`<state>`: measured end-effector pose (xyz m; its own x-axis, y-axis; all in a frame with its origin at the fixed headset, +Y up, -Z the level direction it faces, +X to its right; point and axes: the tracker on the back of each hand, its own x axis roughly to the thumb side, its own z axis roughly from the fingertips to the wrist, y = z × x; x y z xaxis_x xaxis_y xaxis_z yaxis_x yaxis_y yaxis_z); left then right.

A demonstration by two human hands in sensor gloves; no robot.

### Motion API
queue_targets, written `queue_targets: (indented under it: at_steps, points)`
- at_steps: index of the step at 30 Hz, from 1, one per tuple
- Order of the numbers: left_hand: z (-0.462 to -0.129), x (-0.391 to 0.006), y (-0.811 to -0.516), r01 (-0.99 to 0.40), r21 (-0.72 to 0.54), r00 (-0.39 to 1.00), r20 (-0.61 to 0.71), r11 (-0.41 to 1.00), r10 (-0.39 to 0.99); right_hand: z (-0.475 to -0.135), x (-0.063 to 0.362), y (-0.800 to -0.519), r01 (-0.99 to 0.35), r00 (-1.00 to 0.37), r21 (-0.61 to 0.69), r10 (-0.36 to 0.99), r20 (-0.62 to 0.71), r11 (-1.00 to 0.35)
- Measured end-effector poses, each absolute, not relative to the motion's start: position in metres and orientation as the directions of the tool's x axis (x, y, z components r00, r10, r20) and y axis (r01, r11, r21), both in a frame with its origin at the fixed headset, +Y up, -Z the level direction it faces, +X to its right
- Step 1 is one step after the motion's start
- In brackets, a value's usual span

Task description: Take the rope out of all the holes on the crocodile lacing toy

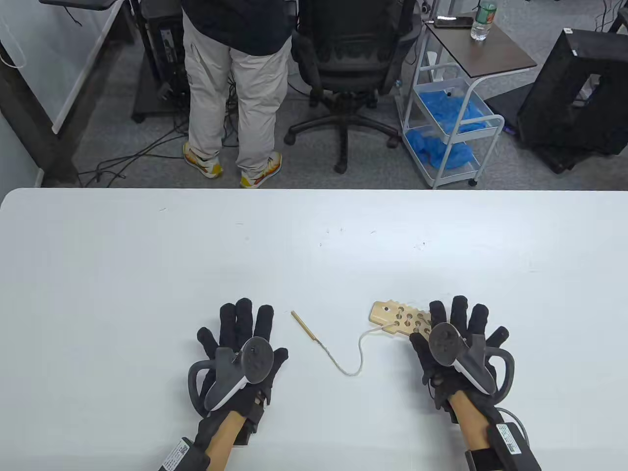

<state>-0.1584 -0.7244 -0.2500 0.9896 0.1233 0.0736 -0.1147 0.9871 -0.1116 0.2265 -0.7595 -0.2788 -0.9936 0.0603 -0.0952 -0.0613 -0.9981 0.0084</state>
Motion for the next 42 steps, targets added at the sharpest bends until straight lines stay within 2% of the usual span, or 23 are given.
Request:
queue_targets:
  at_steps: [10,13,18,21,23,26,28,32,34,37,40,42]
  points:
    - [-0.249,-0.158,-0.723,-0.123,-0.115,0.988,0.077,0.986,0.133,-0.28,0.227,-0.761,-0.063,-0.994,0.016,0.061,-0.093,-0.998]
    - [-0.249,-0.158,-0.722,-0.123,-0.112,0.988,0.076,0.986,0.132,-0.28,0.233,-0.754,-0.081,-0.99,0.006,0.08,-0.112,-0.997]
    - [-0.247,-0.159,-0.718,-0.135,-0.107,0.987,0.077,0.985,0.144,-0.279,0.267,-0.734,-0.23,-0.955,-0.046,0.234,-0.179,-0.972]
    - [-0.247,-0.156,-0.72,-0.133,-0.118,0.986,0.09,0.984,0.144,-0.287,0.293,-0.726,-0.308,-0.924,0.007,0.297,-0.241,-0.951]
    - [-0.248,-0.154,-0.72,-0.123,-0.127,0.986,0.101,0.984,0.136,-0.293,0.301,-0.722,-0.302,-0.929,0.067,0.277,-0.245,-0.951]
    - [-0.247,-0.151,-0.72,-0.117,-0.127,0.984,0.116,0.985,0.132,-0.306,0.306,-0.722,-0.218,-0.958,0.169,0.177,-0.224,-0.961]
    - [-0.246,-0.15,-0.719,-0.126,-0.125,0.982,0.123,0.984,0.141,-0.316,0.304,-0.728,-0.157,-0.975,0.268,0.106,-0.194,-0.95]
    - [-0.246,-0.149,-0.718,-0.126,-0.136,0.979,0.146,0.983,0.146,-0.33,0.295,-0.751,-0.161,-0.98,0.402,0.099,-0.172,-0.901]
    - [-0.246,-0.148,-0.719,-0.126,-0.139,0.978,0.147,0.982,0.147,-0.333,0.289,-0.765,-0.165,-0.98,0.429,0.097,-0.176,-0.888]
    - [-0.246,-0.148,-0.719,-0.122,-0.142,0.978,0.151,0.982,0.143,-0.338,0.28,-0.779,-0.09,-0.985,0.447,0.012,-0.175,-0.89]
    - [-0.246,-0.147,-0.72,-0.128,-0.143,0.977,0.154,0.982,0.149,-0.339,0.274,-0.778,-0.108,-0.979,0.361,0.036,-0.199,-0.926]
    - [-0.246,-0.146,-0.721,-0.123,-0.146,0.977,0.157,0.982,0.146,-0.338,0.267,-0.775,-0.026,-0.983,0.336,-0.036,-0.177,-0.942]
